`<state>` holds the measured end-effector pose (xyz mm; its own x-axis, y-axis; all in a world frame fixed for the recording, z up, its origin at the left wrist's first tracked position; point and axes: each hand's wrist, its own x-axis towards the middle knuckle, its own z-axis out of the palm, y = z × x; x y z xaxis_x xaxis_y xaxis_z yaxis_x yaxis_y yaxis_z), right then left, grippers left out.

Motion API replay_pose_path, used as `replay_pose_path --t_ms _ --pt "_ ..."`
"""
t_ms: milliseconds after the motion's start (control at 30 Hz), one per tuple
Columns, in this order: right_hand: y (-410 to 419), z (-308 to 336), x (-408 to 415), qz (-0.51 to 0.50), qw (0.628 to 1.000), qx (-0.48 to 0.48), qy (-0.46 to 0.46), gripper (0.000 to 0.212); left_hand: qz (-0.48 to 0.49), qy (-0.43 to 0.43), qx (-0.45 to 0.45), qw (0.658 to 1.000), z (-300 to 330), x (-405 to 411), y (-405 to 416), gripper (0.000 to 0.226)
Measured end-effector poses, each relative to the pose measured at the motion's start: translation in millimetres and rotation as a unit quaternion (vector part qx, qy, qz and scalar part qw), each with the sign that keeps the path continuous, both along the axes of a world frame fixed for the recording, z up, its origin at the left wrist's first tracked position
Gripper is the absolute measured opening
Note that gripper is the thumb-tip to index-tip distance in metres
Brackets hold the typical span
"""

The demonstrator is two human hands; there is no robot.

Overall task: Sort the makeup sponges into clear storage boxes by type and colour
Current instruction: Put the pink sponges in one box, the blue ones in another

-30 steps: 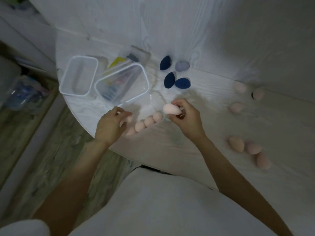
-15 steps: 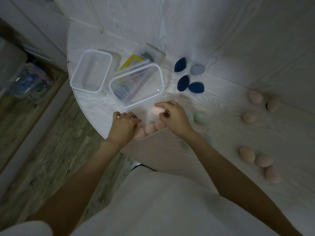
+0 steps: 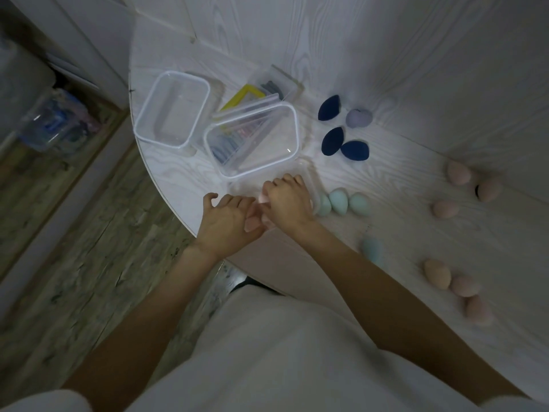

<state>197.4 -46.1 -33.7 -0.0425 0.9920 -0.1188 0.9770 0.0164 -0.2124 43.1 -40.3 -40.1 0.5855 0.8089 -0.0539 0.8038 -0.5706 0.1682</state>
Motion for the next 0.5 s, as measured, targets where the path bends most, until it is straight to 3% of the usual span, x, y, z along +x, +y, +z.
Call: replay_pose_path --t_ms 167,367,500 --pt "-5.1 -8.2 -2.5 -0.039 0.997 0.018 0.066 0.019 -0.007 0.018 -0.068 0.998 2.2 0.0 -0.4 0.091" --pt "-10.2 -10.5 12.4 -0.041 0.99 -0.028 0.129 0.036 0.001 0.0 -0.063 0.998 2.1 5.7 -3.1 0.08" --pt "-10.9 -11.9 13.3 -0.053 0.989 -0.022 0.14 0.036 0.013 0.004 -0.09 0.996 3.4 6.3 -3.3 0.084"
